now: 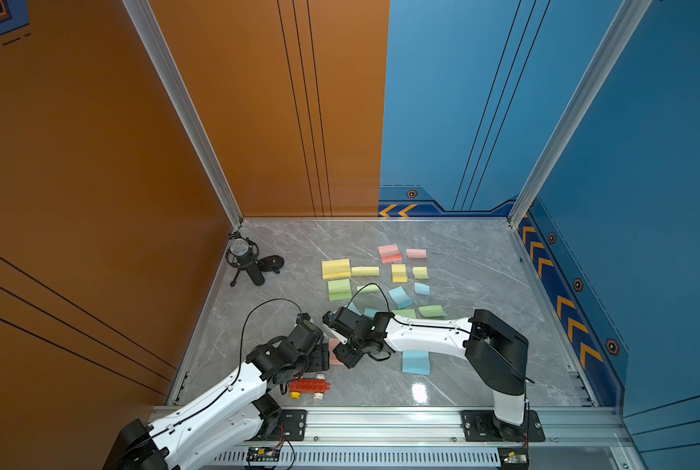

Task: Tear off pages from different memo pads
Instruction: Pick up the memo pad from the center of the board.

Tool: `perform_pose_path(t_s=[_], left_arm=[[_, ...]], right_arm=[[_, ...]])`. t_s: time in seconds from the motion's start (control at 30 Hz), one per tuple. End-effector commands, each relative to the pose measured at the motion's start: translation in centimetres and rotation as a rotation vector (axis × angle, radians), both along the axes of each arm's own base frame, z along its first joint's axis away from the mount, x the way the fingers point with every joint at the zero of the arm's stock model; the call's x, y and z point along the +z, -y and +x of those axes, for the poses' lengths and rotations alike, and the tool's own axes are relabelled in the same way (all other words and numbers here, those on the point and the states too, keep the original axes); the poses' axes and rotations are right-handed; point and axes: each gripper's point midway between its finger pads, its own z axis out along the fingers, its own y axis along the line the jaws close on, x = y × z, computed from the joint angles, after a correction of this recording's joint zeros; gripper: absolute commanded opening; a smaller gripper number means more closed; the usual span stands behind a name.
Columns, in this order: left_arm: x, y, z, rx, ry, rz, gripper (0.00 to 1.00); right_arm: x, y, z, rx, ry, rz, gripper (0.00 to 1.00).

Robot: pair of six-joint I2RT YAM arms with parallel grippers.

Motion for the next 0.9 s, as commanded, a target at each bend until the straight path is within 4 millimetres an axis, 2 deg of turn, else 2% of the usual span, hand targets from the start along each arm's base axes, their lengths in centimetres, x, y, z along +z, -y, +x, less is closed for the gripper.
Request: perform_pose_path(t_s=[0.0, 0.6, 0.87], left_arm=[[-0.4, -0.2, -0.4, 0.003, -0.018, -0.002, 0.80], [-0.3, 0.6, -0.6, -0.026, -0.027, -0.032, 0.82], [-0.8, 0.5, 0.1, -0.029, -0.033, 0.013, 0.83]], right_arm=[[0.2, 0.4, 1.2, -0.025, 0.033, -0.031, 0.57], [0.5, 0.7, 3.5, -0.096, 0.066, -0.035, 0.58], [0.0, 0.5, 3.6, -0.097, 0.059, -0.040, 0.58]])
